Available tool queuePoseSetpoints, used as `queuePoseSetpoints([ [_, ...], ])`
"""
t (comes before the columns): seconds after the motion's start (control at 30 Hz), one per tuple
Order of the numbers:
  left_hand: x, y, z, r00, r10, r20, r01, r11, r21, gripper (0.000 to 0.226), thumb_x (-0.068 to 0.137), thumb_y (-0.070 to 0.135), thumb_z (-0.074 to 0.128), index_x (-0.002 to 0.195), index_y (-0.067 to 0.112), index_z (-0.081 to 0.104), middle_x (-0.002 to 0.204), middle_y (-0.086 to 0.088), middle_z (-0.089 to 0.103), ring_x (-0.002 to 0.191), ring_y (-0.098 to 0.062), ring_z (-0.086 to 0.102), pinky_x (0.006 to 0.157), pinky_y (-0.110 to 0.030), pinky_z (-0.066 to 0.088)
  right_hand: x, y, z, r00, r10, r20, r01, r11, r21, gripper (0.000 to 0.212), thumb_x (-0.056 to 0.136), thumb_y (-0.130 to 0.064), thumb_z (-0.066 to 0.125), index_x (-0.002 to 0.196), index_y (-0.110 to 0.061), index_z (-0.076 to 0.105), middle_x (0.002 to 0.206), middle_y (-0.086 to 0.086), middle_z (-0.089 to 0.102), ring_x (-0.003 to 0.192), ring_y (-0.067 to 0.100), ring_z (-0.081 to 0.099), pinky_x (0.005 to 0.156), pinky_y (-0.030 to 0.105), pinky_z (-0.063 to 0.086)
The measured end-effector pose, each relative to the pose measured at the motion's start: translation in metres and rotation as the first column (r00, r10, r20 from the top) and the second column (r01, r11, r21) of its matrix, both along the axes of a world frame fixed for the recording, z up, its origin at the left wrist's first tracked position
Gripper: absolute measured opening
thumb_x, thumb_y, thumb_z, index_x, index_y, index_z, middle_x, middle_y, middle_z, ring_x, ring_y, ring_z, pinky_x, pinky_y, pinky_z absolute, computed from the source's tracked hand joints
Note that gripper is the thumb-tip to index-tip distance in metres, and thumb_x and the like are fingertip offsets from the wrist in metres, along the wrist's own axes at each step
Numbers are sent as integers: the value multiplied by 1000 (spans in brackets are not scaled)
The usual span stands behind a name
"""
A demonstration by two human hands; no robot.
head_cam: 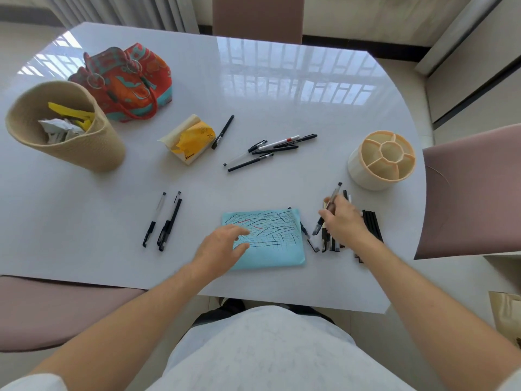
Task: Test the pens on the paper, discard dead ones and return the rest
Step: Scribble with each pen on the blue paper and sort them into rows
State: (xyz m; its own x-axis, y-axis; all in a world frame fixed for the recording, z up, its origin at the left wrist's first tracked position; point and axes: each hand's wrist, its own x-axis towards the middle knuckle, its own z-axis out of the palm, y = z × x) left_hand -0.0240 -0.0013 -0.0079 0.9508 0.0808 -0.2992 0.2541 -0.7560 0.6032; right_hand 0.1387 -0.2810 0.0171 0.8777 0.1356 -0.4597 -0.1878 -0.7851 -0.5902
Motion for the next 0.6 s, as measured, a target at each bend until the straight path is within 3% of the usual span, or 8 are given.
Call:
queuePoseSetpoints([
  [0.1, -5, 5, -4, 1000, 26, -4, -26, 999, 22, 28, 92, 32, 65, 119, 29, 67, 115, 12, 64, 100, -8, 60, 91, -36, 51, -1, 6, -11, 992, 123, -11, -123, 989, -84, 24, 97, -22, 64, 119, -15, 57, 93, 1, 63, 87, 21, 62, 74, 33, 43],
  [0.2, -9, 8, -8, 999, 42, -17, -41, 998, 36, 28, 92, 29, 65, 119, 27, 67, 119, 8, 65, 109, -13, 59, 95, -36, 49, -5, 10, -24, 973, 227, -45, -232, 951, -205, 31, 96, -20, 65, 125, -14, 56, 102, 9, 69, 95, 28, 63, 79, 38, 50],
  [0.27, -11, 10, -10, 998, 55, -22, -54, 997, 47, 28, 91, 28, 65, 119, 26, 67, 120, 7, 65, 113, -15, 57, 96, -36, 49, -7, 12, -31, 963, 270, -25, -267, 929, -256, 30, 95, -18, 65, 123, -11, 55, 104, 13, 68, 89, 28, 59, 74, 35, 46],
  [0.5, -19, 16, -18, 997, 72, -35, -70, 995, 67, 27, 92, 28, 64, 119, 23, 67, 120, 7, 64, 116, -14, 54, 96, -33, 48, -22, 10, -37, 935, 315, 163, -267, 927, -264, 29, 91, -25, 69, 115, -13, 57, 94, 6, 66, 84, 31, 65, 69, 35, 44],
  [0.6, -21, 16, -21, 996, 73, -43, -70, 995, 71, 27, 93, 28, 63, 119, 23, 66, 121, 8, 64, 116, -14, 54, 96, -33, 48, -36, 15, -41, 904, 405, 141, -347, 884, -314, 29, 91, -31, 68, 113, -15, 57, 96, 4, 67, 83, 32, 66, 67, 35, 42],
])
